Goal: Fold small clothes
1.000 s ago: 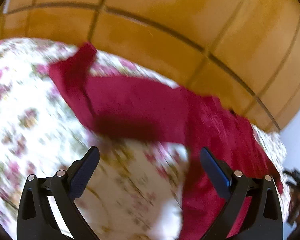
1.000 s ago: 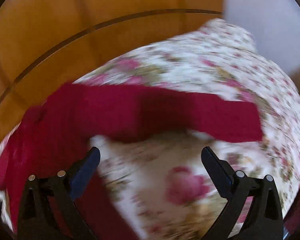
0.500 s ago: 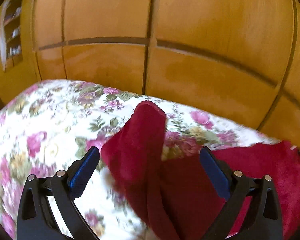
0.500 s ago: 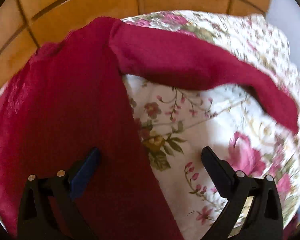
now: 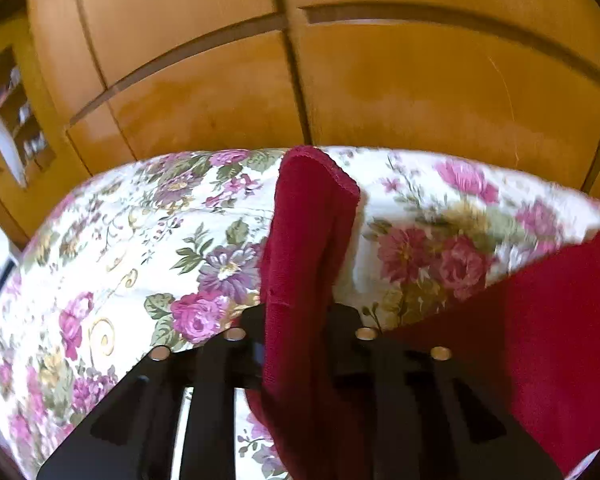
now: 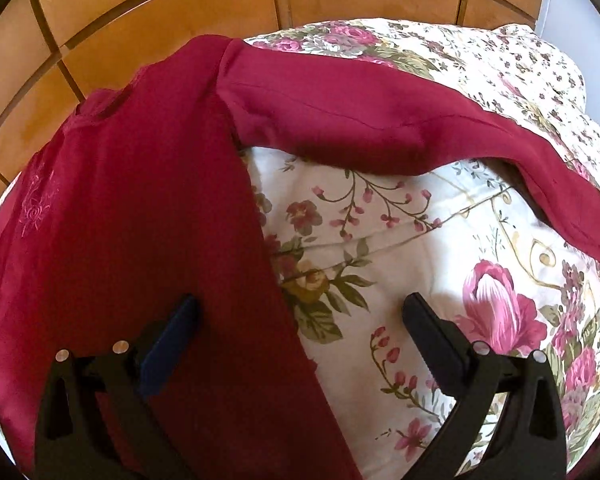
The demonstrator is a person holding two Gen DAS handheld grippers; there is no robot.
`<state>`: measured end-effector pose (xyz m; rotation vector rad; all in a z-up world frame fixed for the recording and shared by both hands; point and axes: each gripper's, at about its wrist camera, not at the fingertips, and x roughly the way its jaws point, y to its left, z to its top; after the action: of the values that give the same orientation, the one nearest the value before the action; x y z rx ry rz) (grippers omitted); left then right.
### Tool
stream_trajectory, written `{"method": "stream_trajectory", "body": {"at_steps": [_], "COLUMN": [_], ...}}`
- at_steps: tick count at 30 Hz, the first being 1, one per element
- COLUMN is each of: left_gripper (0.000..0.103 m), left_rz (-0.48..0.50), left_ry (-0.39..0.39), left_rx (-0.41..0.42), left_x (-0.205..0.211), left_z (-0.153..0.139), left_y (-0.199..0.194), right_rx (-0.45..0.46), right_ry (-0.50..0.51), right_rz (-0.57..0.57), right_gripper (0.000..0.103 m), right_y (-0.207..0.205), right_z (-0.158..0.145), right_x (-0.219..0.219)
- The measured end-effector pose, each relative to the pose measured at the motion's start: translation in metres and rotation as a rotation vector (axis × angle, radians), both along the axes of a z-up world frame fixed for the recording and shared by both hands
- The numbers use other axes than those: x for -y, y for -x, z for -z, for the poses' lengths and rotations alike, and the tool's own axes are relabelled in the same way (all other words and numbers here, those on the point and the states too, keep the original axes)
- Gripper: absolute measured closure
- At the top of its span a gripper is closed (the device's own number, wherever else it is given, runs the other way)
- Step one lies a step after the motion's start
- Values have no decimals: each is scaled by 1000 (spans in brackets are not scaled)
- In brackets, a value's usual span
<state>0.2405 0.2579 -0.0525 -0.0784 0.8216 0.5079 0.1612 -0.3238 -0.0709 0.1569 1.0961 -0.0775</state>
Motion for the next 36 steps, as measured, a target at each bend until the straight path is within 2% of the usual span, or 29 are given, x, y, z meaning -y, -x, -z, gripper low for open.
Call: {"method": "stream_trajectory", "body": {"at_steps": [5,10,13,15,18,19,22,25,26,29,33,36], "left_gripper": [88,90,90,90,90,90,90,90,90,90,90,90], "left_rz": [-59,-90,-118,-162,-175,-156,-141,-167,-169,-116,-9,87], "left_ry": [143,117,97,118,192,243,355,494,516,545,481,487], "left_rx": [117,224,247,265,219,220,255,297,312,351,387,418], "left_x": [-20,-36,-52,-66,-81,-83,-84,-89,-85,-67,-32,2], "left_z": [-20,-48,-58,-57,-42,-34,-23,-17,-20,-32,-57,-73], "left_y": [13,25,32,40,42,43,47,49,50,49,45,44], "right_rx": [-1,-6,-6,-7,-7,-7,-8,-15,-16,-20,-25,-26], "right_ry": [1,0,-1,-2,0,-2,-5,-11,-12,-16,-16,-17], "right_rz": [2,4,3,5,5,5,7,12,12,6,9,11], "right_gripper": [2,2,2,2,2,2,2,2,2,2,2,2], "right_y": [-1,-2,-2,-2,-2,-2,-2,-1,0,0,1,1], "right_z": [0,0,0,1,1,1,1,0,0,0,-1,-1], "right_x": [0,1,1,1,1,1,2,2,2,2,2,2]}}
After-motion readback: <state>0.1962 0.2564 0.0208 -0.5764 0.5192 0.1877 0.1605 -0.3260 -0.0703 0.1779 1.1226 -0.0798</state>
